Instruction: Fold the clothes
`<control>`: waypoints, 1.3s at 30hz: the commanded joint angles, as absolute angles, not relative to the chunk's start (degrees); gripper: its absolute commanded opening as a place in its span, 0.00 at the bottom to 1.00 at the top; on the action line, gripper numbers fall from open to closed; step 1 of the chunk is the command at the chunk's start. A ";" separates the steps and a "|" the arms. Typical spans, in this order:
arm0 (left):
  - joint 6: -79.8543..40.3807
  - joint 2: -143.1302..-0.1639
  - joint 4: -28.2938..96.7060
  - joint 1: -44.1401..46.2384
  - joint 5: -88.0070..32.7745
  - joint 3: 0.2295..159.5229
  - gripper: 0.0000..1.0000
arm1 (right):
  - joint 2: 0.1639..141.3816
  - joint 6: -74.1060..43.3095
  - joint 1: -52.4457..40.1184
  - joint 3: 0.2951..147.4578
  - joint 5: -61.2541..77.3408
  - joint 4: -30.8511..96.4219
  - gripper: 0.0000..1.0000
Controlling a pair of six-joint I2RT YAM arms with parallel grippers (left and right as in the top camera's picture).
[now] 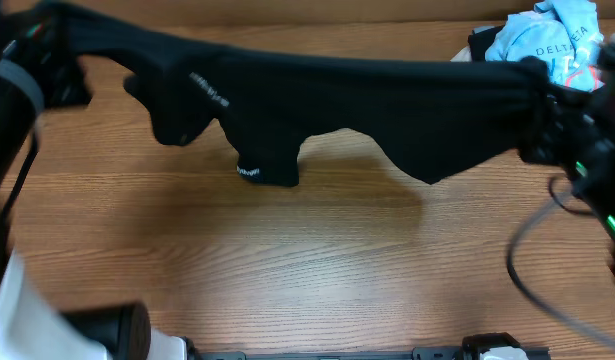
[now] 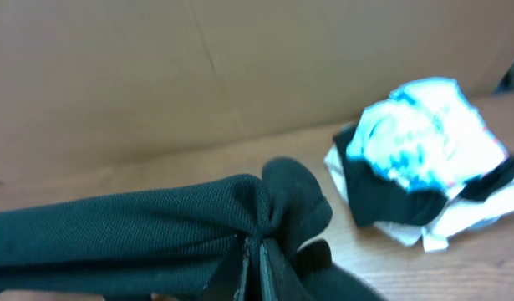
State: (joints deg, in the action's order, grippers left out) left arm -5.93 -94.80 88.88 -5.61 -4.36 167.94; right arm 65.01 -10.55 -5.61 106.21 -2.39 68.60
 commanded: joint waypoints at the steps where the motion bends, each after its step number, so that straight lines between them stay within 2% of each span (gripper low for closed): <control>1: -5.08 -88.23 88.07 -6.13 4.14 170.84 0.04 | 62.48 -8.47 -4.69 110.74 -6.50 71.13 0.04; 10: -4.23 -85.43 89.01 -6.13 8.97 169.40 0.04 | 63.86 -7.20 -4.78 111.59 -6.35 73.19 0.04; 17: -1.78 -95.74 88.14 -6.15 9.02 163.09 0.04 | 76.82 -6.92 -4.80 111.59 -6.13 71.29 0.04; 25: 2.61 -109.25 71.13 -7.16 9.56 162.36 0.04 | 90.87 -3.99 -4.80 111.61 -2.92 53.71 0.04; 32: 3.29 -110.30 58.85 -7.16 8.67 162.69 0.04 | 91.57 -4.01 -4.80 112.88 -2.92 42.63 0.04; 35: 3.60 -110.21 60.47 -7.16 6.59 162.69 0.04 | 91.92 -4.05 -4.80 112.86 -2.15 41.74 0.04; 39: 3.86 -111.63 68.58 -7.09 3.81 162.06 0.04 | 95.29 -4.49 -4.82 112.71 3.03 44.25 0.04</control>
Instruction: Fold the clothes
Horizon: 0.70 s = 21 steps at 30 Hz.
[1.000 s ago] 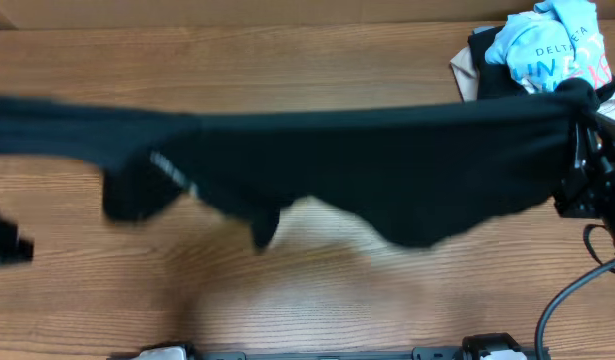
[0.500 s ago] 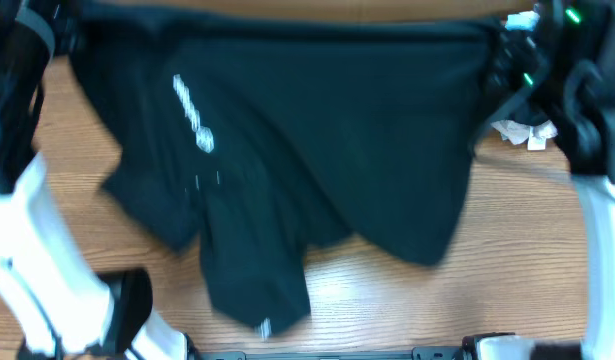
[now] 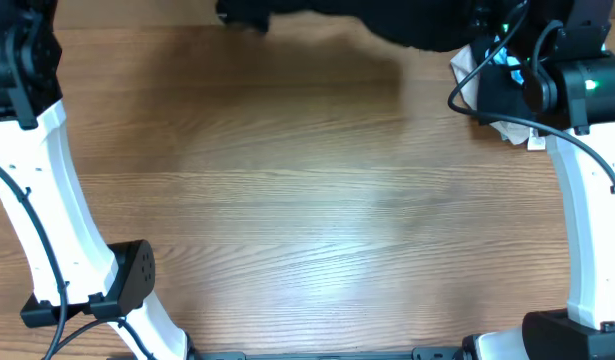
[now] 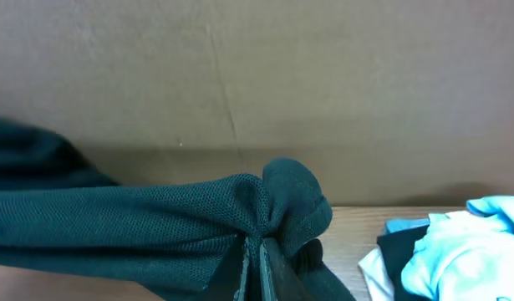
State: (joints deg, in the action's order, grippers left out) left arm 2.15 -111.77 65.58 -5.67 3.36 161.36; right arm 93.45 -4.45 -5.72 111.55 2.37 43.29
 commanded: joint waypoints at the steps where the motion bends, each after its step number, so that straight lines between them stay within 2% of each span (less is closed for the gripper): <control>1: 3.84 -112.46 71.50 -7.01 2.20 161.97 0.04 | 96.79 -4.49 -4.86 112.40 4.51 45.19 0.04; 10: 1.10 -126.30 96.62 -5.96 -8.93 159.74 0.04 | 110.26 -4.51 -4.91 110.08 8.80 56.29 0.04; 14: 1.54 -130.54 96.82 -4.40 -14.00 153.86 0.04 | 111.77 -4.69 -4.91 107.85 9.34 60.45 0.04; 21: 0.99 -128.62 96.82 -1.50 -10.20 143.06 0.04 | 111.07 -7.16 -5.15 107.39 10.79 71.83 0.04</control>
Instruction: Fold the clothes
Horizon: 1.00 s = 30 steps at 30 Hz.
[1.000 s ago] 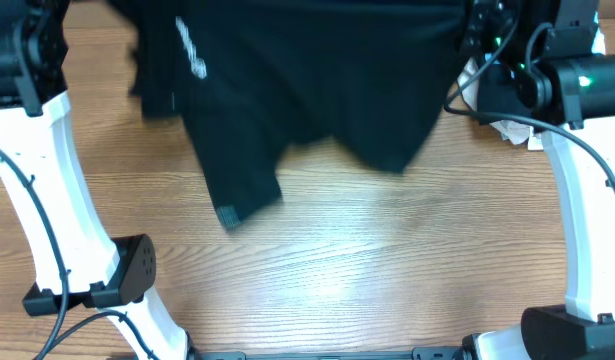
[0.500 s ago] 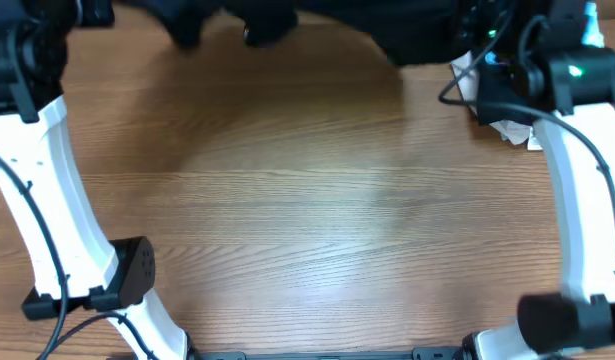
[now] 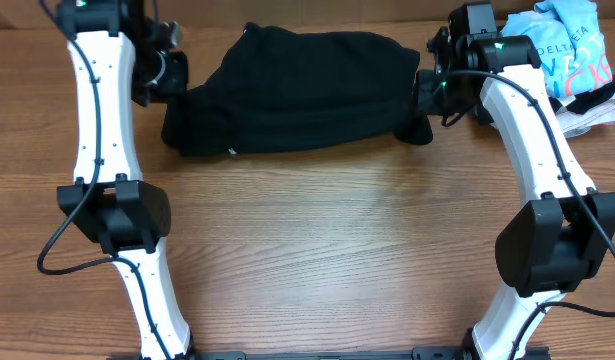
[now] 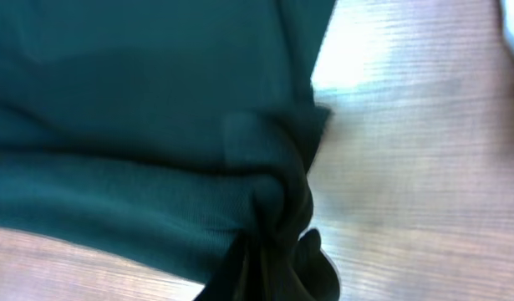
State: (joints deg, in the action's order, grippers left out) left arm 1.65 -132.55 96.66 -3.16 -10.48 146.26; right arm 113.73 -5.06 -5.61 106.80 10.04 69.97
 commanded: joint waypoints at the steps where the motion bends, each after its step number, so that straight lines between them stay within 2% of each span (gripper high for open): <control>1: 0.58 -127.35 96.82 -1.15 -9.65 140.64 0.04 | 110.69 -7.88 -5.30 107.02 10.79 73.17 0.04; 9: -5.02 -114.04 96.64 1.13 0.99 119.09 0.04 | 102.76 -15.90 -8.14 92.29 10.59 75.18 0.04; 18: -9.85 -104.64 93.01 1.19 -0.01 99.59 0.04 | 89.86 -21.08 -8.82 71.96 11.73 73.78 0.05; 19: -10.26 -104.36 92.88 1.19 0.19 97.71 0.04 | 88.71 -21.08 -8.95 70.17 12.38 73.97 0.09; 21: -10.83 -104.12 92.68 1.19 0.51 94.52 0.04 | 87.02 -21.06 -9.19 67.35 14.33 74.35 0.34; 23: -11.00 -104.12 92.62 1.19 0.51 91.94 0.04 | 86.26 -21.04 -9.47 65.71 15.68 75.11 0.49; 25: -10.98 -104.12 92.27 1.19 0.56 89.76 0.04 | 86.08 -21.04 -10.07 64.75 15.77 76.29 0.53; 29: -10.90 -104.12 90.28 1.32 0.62 88.29 0.04 | 86.08 -21.06 -11.46 64.27 15.62 75.90 0.55; 30: -10.68 -104.12 89.60 1.32 0.67 88.29 0.09 | 86.08 -21.06 -11.57 64.27 15.57 75.00 0.55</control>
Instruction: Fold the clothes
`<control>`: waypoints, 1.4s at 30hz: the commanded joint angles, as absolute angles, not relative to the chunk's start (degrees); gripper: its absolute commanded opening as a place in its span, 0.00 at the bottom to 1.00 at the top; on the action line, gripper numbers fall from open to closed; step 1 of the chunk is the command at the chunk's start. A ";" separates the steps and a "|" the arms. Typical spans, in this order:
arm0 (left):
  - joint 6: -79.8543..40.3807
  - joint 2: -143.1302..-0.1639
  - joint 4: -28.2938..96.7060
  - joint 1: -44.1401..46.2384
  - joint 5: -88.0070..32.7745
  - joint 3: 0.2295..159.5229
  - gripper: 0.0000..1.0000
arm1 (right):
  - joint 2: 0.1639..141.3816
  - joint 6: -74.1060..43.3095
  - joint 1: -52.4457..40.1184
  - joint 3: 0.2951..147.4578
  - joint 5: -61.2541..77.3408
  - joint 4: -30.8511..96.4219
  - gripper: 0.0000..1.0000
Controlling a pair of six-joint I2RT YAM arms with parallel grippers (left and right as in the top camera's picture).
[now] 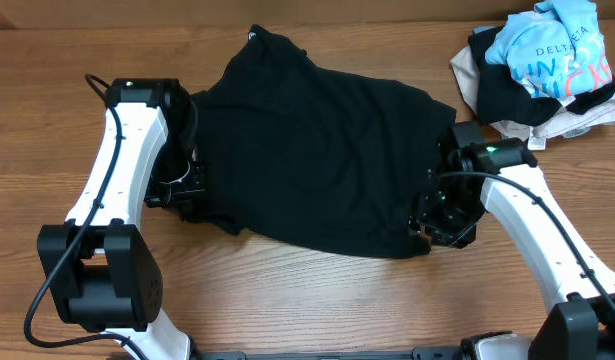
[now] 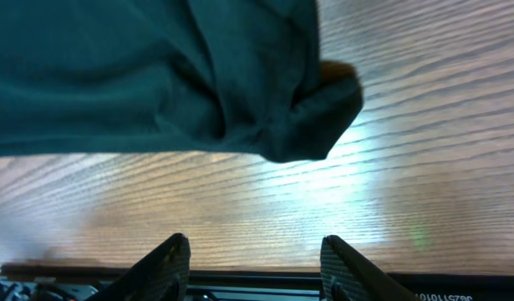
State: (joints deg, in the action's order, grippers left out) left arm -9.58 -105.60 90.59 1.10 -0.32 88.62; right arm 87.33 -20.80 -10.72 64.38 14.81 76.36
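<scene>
A black garment (image 1: 317,150) lies spread across the middle of the table. In the right wrist view its bunched right corner (image 2: 311,125) rests on the wood just ahead of my fingers. My right gripper (image 2: 257,255) is open with nothing between its fingers (image 2: 175,261); overhead it sits at the garment's near right corner (image 1: 425,226). My left gripper (image 1: 184,193) is at the garment's near left edge, and dark cloth hides its fingers there.
A pile of clothes (image 1: 542,55), with a light blue printed shirt on top, lies at the back right corner. Bare wooden table (image 1: 307,300) runs along the front. Both arms reach in from the front on either side of the garment.
The garment was bunched at the far side with my right gripper shut on its corner. Now it lies spread nearer the front, and the right gripper is open and off the cloth.
First the garment hung stretched in the air between both grippers. Then it was held far back, mostly out of the overhead view. Then it lay bunched at the far side, still gripped. Now it lies flat and the right gripper has let go.
</scene>
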 commanded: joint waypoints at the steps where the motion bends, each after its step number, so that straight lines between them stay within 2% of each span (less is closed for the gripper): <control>1: -10.50 -104.12 89.21 1.32 0.82 88.31 0.14 | 86.08 -21.08 -11.57 64.29 15.57 74.15 0.55; 3: -10.48 -104.12 88.12 1.32 2.42 88.31 0.25 | 86.08 -21.10 -11.55 64.29 15.57 72.10 0.55; 6: -10.24 -104.12 87.29 1.32 3.05 88.31 0.33 | 86.08 -21.10 -11.55 64.29 15.53 70.61 0.56; 11: -9.82 -104.12 86.63 1.32 3.14 88.23 0.34 | 86.08 -21.10 -11.57 64.25 15.44 70.15 0.63; 18: -9.85 -104.14 84.38 1.32 1.21 86.67 0.39 | 86.08 -25.28 -11.57 61.17 14.87 69.23 0.63; 23: -10.44 -104.12 81.78 1.32 -4.19 80.86 0.36 | 86.08 -30.09 -11.57 55.33 14.90 64.95 0.63; 30: -18.65 -104.12 74.17 1.15 -3.88 73.10 0.35 | 86.08 -34.89 -11.57 50.15 12.93 58.57 0.63; 34: -21.61 -104.14 69.08 0.67 -2.96 68.84 0.40 | 86.08 -37.87 -11.57 47.51 7.84 55.18 0.63; 37: -22.48 -104.14 66.46 0.01 -2.35 66.39 0.42 | 86.11 -38.19 -11.57 45.15 7.60 50.78 0.66; 42: -23.42 -104.14 64.93 -1.34 -0.99 64.73 0.39 | 86.11 -37.36 -11.57 43.46 7.75 47.29 0.68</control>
